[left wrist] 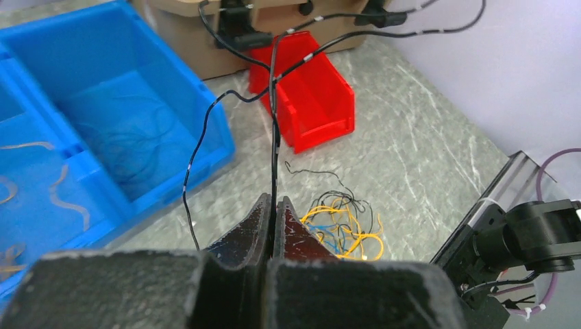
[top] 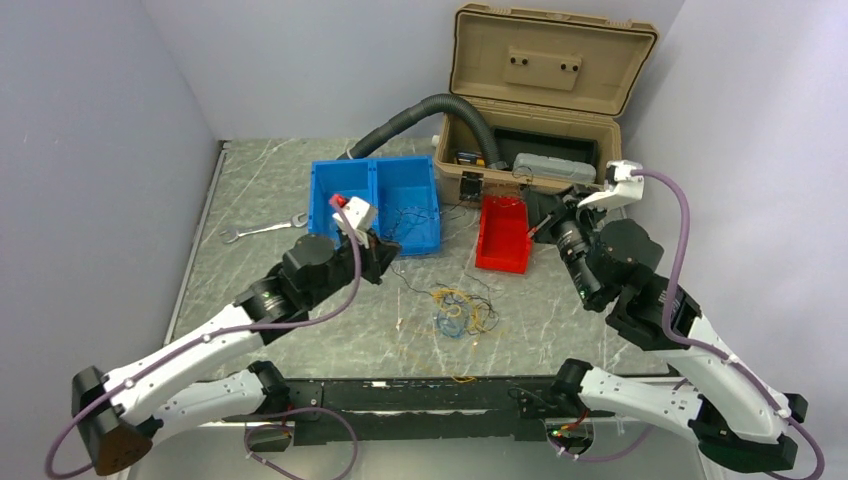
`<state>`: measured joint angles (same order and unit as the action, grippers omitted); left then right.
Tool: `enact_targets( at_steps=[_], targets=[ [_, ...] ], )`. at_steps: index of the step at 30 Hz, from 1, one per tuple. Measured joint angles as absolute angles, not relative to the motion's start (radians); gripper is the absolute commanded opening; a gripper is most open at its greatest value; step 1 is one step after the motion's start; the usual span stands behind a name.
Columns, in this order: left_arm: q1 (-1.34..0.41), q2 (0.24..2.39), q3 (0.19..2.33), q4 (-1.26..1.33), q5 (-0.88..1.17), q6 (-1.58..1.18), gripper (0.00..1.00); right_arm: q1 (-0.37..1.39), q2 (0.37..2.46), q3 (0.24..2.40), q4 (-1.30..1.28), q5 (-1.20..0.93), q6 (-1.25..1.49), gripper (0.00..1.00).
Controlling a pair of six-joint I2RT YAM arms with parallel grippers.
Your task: Untangle the cables
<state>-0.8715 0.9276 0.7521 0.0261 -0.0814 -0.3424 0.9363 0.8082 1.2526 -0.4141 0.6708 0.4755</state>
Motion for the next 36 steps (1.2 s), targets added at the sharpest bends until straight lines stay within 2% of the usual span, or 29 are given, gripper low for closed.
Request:
enact_targets(
  at_steps=[6,14,18,23,28,31,36],
  targets=[
    [-0.842,0.83,0.907,-0.281,-0.165,-0.319,0.0,0.931,0.802,1.198,-0.52,0.812,0.492,0.0],
    [-0.828,0.813,1.04,-0.492,-0.176,-0.318,0.0,0.925,0.844,1.167,-0.575,0.816,0.497,0.0],
    [-0.828,0.831,1.039,-0.548,-0.202,-0.337,0.0,0.925,0.841,1.164,-0.576,0.794,0.487,0.0],
    [-0.746,0.831,0.932,-0.606,-0.259,-0.427,0.0,0.887,0.875,1.211,-0.71,0.91,0.562,0.0],
    [-0.516,0.757,0.768,-0.635,-0.195,-0.491,0.0,0.775,0.85,1.209,-0.797,0.965,0.606,0.0],
    [-0.483,0.733,0.738,-0.607,-0.083,-0.487,0.0,0.754,0.782,1.157,-0.756,0.923,0.565,0.01],
    [-0.483,0.743,0.735,-0.478,0.173,-0.446,0.0,0.752,0.708,1.057,-0.635,0.736,0.469,0.13]
  ],
)
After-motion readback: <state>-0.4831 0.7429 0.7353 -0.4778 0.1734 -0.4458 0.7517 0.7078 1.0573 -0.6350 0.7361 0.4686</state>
